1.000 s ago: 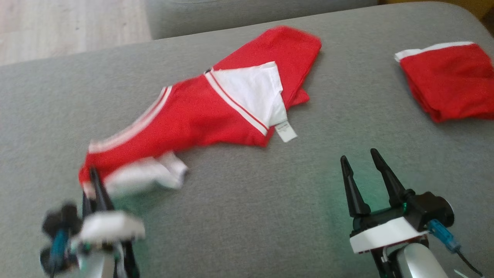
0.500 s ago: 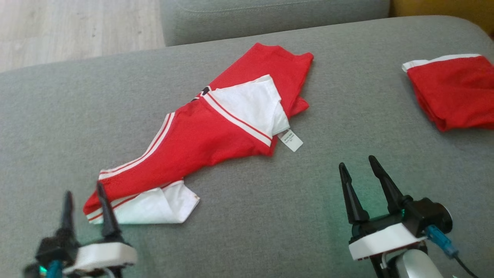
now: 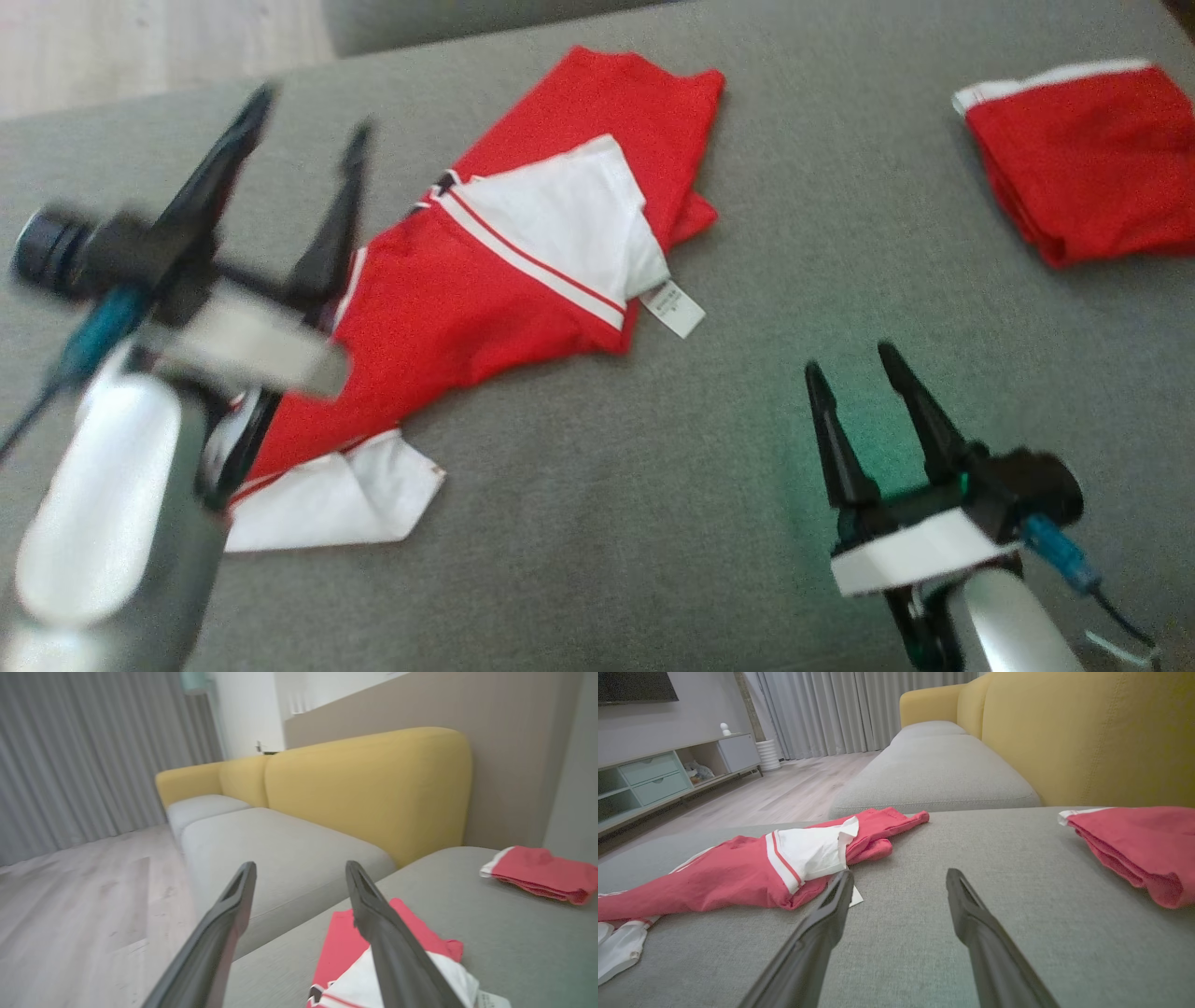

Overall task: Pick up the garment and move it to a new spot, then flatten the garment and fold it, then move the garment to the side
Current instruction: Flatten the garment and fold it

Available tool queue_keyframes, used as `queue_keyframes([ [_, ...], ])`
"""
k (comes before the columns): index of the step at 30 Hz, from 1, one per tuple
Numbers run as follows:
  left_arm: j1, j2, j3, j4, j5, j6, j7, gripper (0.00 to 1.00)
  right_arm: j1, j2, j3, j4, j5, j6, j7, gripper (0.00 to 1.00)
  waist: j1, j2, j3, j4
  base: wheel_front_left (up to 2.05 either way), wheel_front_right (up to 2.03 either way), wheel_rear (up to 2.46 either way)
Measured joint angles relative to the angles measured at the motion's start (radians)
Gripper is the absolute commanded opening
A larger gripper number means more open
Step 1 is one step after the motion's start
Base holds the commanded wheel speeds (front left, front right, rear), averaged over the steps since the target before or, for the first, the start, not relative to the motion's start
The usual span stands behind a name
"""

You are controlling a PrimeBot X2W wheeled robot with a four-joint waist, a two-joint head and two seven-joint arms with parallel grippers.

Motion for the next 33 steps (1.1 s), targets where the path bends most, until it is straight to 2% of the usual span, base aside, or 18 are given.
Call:
queue_keyframes([
  [6,-0.306,0.098,-0.328,0.093,-0.221,-0.014,0.206,1.00,-0.085,0.000,0.021,-0.021,0.000,0.000,0.000,1.00,0.0001,0.0000,0.080,-0.054,0.00,0.00,0.00],
  [9,-0.432,0.143,-0.469,0.156,-0.325,-0.016,0.260,1.00,-0.108,-0.001,0.028,-0.024,0.002,0.000,0.000,1.00,0.0003,0.0000,0.124,-0.086,0.00,0.00,0.00],
  [13,-0.560,0.188,-0.602,0.254,-0.417,-0.016,0.292,1.00,-0.129,0.000,0.042,-0.027,0.013,0.000,0.000,1.00,0.0002,0.0000,0.178,-0.136,0.00,0.00,0.00],
  [17,-0.649,0.218,-0.709,0.349,-0.498,-0.016,0.323,1.00,-0.153,0.000,0.064,-0.032,0.050,0.000,0.000,1.00,0.0002,-0.0001,0.229,-0.186,0.00,0.00,0.00],
  [25,-0.767,0.275,-0.846,0.461,-0.607,-0.016,0.338,1.00,-0.177,0.001,0.096,-0.045,0.101,0.000,0.000,1.00,0.0000,-0.0001,0.308,-0.274,0.00,0.00,0.00],
  [33,-0.817,0.292,-0.946,0.475,-0.664,-0.016,0.304,1.00,-0.177,0.001,0.092,-0.047,0.107,0.000,0.000,1.00,-0.0001,0.0000,0.330,-0.296,0.00,0.00,0.00],
])
